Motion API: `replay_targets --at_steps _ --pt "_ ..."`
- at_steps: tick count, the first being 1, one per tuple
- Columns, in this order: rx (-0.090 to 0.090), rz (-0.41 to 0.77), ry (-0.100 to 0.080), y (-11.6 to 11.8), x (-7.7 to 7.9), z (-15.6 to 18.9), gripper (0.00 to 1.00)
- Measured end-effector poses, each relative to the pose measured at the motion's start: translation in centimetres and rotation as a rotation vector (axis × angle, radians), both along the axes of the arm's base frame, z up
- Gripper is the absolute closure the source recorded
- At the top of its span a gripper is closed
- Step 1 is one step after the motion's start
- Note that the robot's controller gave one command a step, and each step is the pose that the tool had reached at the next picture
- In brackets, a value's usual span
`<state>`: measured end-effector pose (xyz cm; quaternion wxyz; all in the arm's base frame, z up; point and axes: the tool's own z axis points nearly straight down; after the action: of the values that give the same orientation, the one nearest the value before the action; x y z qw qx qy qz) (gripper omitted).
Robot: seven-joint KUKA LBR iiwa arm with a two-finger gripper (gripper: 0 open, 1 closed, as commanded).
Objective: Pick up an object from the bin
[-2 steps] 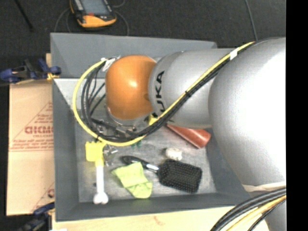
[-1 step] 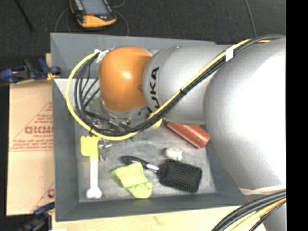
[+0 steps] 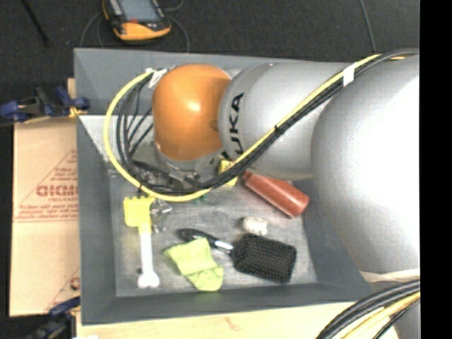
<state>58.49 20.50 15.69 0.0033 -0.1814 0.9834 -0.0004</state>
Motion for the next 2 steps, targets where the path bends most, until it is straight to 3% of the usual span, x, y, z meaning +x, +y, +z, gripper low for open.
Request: replay_targets --at_steps 1,2 --pt "0.0 0.132 0.003 0.3 0.2 -0.2 1.0" --pt "0.0 0.235 -0.006 -0.9 -0.8 -4.6 1.0"
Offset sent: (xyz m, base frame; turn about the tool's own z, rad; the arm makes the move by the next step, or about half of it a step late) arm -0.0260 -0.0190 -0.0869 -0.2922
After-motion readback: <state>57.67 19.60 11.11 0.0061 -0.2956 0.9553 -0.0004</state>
